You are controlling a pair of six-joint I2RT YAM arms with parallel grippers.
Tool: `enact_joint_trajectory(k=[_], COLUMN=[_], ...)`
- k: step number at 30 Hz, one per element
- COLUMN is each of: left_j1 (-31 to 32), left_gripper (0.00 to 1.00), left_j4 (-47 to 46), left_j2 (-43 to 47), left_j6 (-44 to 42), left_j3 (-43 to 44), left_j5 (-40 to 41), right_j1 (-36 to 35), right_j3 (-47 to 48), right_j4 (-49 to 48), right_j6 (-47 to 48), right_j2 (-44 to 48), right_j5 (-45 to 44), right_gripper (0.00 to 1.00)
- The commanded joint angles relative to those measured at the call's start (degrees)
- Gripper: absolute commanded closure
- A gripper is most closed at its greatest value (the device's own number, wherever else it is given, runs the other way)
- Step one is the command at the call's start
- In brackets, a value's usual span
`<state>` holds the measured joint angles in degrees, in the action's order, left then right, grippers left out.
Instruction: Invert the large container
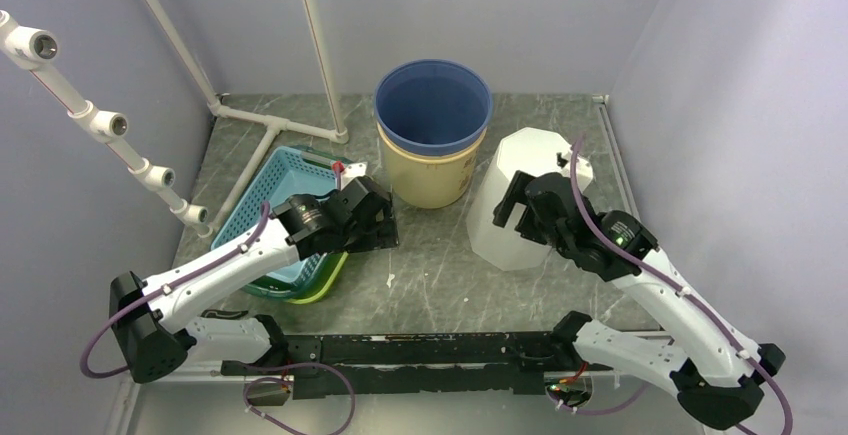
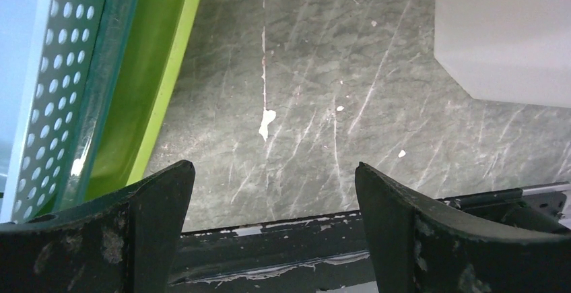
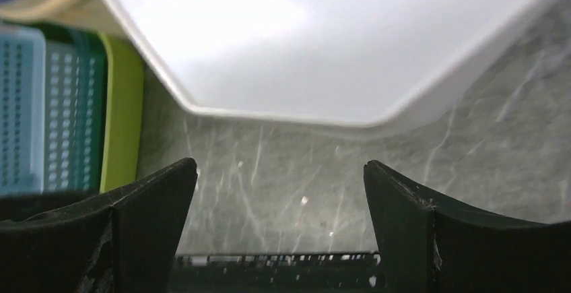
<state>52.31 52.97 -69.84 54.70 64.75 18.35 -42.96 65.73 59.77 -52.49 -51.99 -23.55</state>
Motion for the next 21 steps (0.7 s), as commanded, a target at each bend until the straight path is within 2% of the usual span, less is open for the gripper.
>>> enact_joint_trajectory(k=[1, 5, 9, 13, 15, 18, 21], left_j1=[0.0, -0.1, -0.1, 0.0, 0.0, 0.0, -0.1], left_gripper=[0.05, 0.05, 0.05, 0.05, 0.05, 0.05, 0.05], left_j4=[-2.3, -2.1, -2.1, -2.5, -2.9, -3.9, -3.8], left_j2=[2.1, 1.9, 1.2, 0.5, 0.4, 0.3, 0.5], left_j6=[0.1, 0.0, -0.5, -0.6, -0.7, -1.4, -1.9], left_j3=[-0.1, 0.3, 1.1, 1.1, 1.2, 1.2, 1.4], left_j5=[-1.3, -1.5, -1.9, -2.8, -3.3, -4.1, -4.4], right_j1=[-0.2, 1.4, 9.8, 23.3, 29.8, 38.3, 41.6], right_j3=[-0.6, 0.5, 1.5, 1.9, 2.4, 7.4, 8.4], right_j4=[-3.4, -4.5, -10.4, -19.1, -22.5, -17.7, -14.9], right_j6=[-1.8, 1.7, 11.4, 21.2, 24.6, 23.3, 22.5], right_j2=[1.6, -1.6, -3.6, -3.5, -4.8, -9.6, -10.8], right_j5=[-16.3, -26.7, -26.8, -14.4, -4.8, 4.1, 10.0], right_gripper=[0.0, 0.0, 0.0, 0.0, 0.0, 0.0, 0.0])
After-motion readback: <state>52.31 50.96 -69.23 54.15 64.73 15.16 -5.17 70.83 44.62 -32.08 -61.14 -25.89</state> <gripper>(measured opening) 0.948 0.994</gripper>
